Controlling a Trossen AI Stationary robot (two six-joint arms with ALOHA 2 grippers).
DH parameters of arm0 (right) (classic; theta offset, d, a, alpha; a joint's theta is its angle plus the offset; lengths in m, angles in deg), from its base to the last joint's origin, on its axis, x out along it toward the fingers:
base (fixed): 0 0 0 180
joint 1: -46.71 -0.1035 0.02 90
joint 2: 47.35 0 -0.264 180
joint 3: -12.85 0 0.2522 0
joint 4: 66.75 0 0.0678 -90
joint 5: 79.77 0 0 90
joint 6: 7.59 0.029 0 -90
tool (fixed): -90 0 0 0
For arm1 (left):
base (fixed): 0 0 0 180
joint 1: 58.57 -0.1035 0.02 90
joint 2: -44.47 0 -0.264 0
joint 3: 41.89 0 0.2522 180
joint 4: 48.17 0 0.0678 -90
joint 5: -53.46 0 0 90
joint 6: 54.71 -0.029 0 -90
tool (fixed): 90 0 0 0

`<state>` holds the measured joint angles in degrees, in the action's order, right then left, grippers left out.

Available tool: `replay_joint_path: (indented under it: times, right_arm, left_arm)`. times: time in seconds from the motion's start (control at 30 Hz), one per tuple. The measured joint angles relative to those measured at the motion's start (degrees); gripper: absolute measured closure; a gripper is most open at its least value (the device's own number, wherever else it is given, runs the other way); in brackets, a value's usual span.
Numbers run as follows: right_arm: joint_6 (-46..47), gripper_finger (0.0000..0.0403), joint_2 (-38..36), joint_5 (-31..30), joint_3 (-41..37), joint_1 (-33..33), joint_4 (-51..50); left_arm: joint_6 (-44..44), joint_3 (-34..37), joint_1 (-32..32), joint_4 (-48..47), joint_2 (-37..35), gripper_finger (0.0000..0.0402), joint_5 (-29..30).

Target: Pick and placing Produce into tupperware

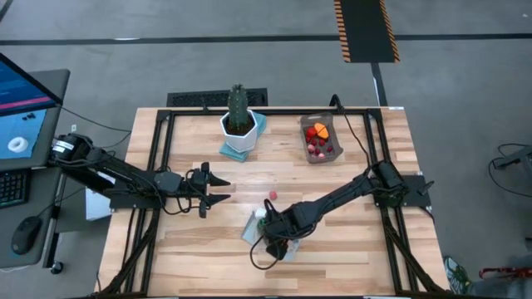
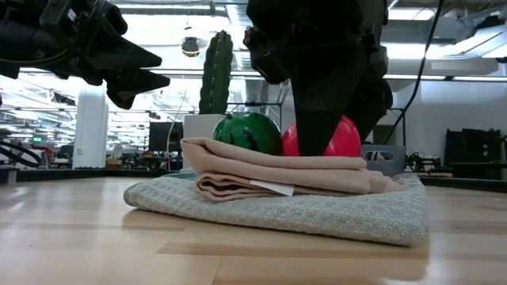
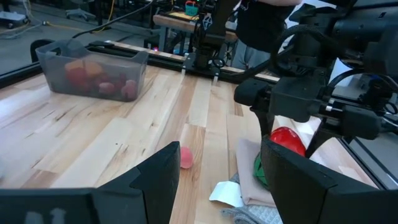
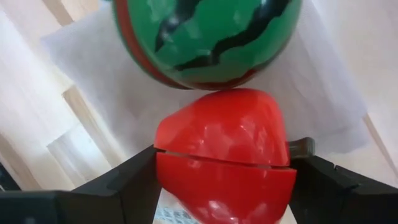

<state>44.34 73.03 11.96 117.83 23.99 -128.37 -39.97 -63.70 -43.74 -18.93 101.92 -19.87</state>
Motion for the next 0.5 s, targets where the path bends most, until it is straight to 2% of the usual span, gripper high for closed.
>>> replay_joint_path:
  times: [0.5]
  right_arm:
    - [-3.4,0.0097,0.0,6.9,0.0,2.4,-1.1]
  left_arm:
    - [0.0,0.0,0.0,0.0,0.0,0.0189,0.0]
